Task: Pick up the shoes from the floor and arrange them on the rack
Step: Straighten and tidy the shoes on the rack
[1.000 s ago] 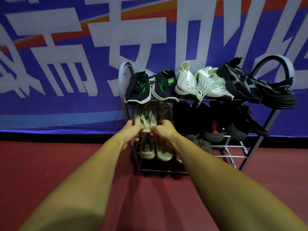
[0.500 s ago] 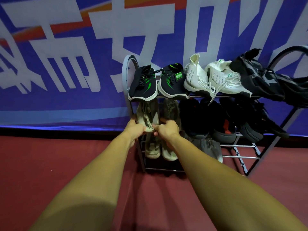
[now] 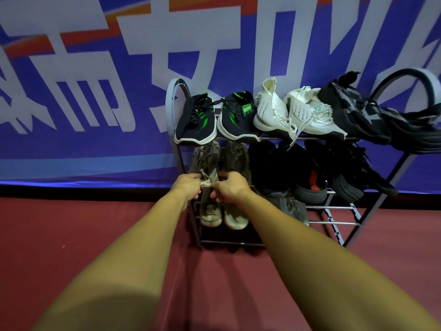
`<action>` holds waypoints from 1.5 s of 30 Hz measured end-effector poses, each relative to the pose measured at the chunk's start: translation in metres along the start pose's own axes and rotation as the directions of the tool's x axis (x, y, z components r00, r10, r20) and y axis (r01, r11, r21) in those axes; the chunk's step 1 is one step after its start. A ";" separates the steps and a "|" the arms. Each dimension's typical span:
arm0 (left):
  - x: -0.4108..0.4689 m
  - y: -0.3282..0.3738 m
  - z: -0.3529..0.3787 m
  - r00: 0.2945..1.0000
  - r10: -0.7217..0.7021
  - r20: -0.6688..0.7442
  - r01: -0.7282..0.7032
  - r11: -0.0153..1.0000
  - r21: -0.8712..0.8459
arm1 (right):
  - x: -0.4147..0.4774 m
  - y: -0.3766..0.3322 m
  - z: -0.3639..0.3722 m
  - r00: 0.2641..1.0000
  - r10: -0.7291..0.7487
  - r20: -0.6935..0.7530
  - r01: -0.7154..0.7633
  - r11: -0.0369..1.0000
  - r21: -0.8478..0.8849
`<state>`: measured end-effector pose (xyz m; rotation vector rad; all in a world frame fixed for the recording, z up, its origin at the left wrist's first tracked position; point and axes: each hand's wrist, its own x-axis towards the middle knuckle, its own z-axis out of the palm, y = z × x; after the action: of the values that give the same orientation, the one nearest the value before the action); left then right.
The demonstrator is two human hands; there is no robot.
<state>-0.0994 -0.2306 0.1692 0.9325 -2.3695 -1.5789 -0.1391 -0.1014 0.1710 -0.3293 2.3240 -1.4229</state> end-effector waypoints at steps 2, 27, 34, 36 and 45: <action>-0.004 0.003 0.001 1.000 0.012 0.026 -0.012 1.000 0.012 | -0.007 -0.002 -0.005 0.999 -0.035 0.002 0.035 0.999 -0.007; -0.073 0.057 0.098 0.882 0.184 0.434 -0.330 0.899 0.289 | -0.074 0.039 -0.150 0.982 -0.008 -0.189 -0.056 0.941 -0.333; -0.077 0.071 0.120 0.866 0.245 0.437 -0.399 0.864 0.308 | -0.070 0.066 -0.175 0.959 0.253 -0.126 -0.267 0.957 -0.110; -0.075 0.072 0.124 0.865 0.246 0.438 -0.402 0.863 0.308 | -0.072 0.066 -0.176 0.951 0.299 -0.079 -0.307 0.944 -0.122; -0.068 0.071 0.129 0.869 0.196 0.455 -0.370 0.868 0.333 | -0.053 0.065 -0.175 0.905 0.385 -0.180 -0.281 0.860 0.427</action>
<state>-0.1319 -0.0728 0.1894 0.2680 -3.0371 -1.2750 -0.1695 0.0884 0.1947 0.3875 2.0717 -1.7747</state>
